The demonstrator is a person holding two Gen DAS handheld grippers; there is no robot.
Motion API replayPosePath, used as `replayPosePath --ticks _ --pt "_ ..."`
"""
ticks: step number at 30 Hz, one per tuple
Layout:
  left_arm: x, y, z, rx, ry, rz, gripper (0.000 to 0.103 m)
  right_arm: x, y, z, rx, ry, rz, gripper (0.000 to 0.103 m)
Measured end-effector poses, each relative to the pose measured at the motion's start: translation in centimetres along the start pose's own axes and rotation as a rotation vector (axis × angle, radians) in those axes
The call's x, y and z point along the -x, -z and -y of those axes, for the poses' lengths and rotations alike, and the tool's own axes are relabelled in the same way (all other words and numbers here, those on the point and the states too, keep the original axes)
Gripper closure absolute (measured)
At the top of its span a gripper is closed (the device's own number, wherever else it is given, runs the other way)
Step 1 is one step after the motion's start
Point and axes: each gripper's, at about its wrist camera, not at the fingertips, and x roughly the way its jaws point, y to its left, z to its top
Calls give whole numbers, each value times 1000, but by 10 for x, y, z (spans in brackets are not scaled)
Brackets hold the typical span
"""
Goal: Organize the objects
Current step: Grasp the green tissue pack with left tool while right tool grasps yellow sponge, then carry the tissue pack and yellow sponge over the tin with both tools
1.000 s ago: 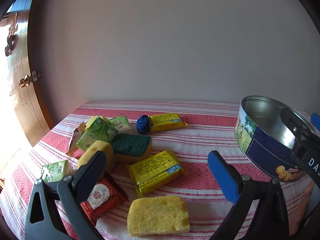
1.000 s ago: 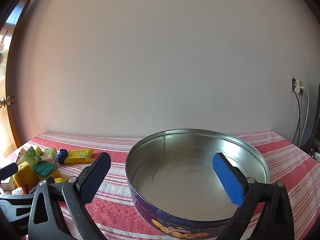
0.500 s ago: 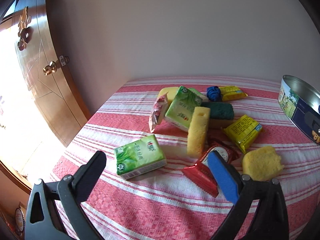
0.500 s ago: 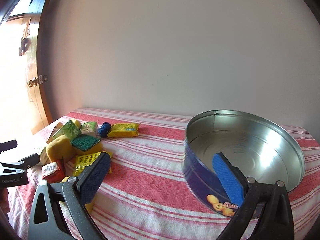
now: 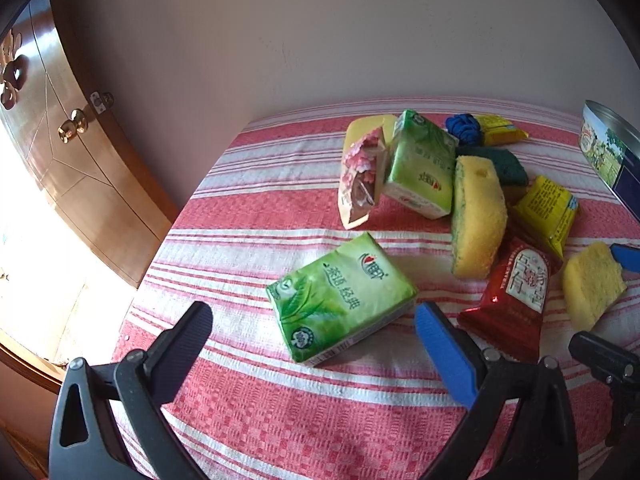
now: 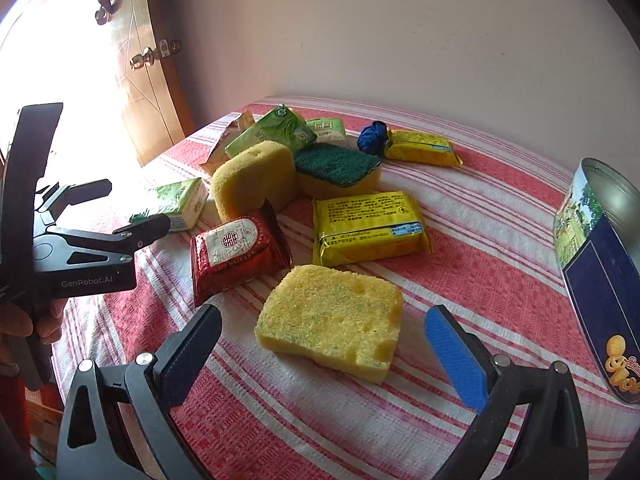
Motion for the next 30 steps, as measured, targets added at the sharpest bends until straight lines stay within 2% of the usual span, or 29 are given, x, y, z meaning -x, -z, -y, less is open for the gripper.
replayPosePath --ticks 2,6,9,11,12,14,17,20,24,30 --pt "-10 -5 -2 10 36 -28 0 -11 -1 -3 -7 -2 -50 1" --pt "-29 -10 -2 42 69 -94 0 -12 -3 -7 12 30 -57 2" --pt "-35 -11 -2 57 74 -81 1 -9 -2 -10 38 67 -56 15" --pt "-36 -11 -2 78 132 -73 18 -4 -2 -8 45 65 -42 29" --pt "-36 -11 -2 92 154 -74 20 -3 -2 -7 45 58 -42 33" --pt "-34 -10 1 106 184 -68 33 0 -1 -5 44 40 -38 34" --pt "-29 -8 9 96 164 -51 42 4 0 3 16 -9 -23 35" --pt "-23 -5 11 109 127 -39 45 15 2 10 3 -45 25 36" --pt "2 -2 6 176 117 34 48 39 -1 20 2 -42 137 36" --pt "59 -11 18 150 113 179 50 92 -8 53 -44 54 341 36"
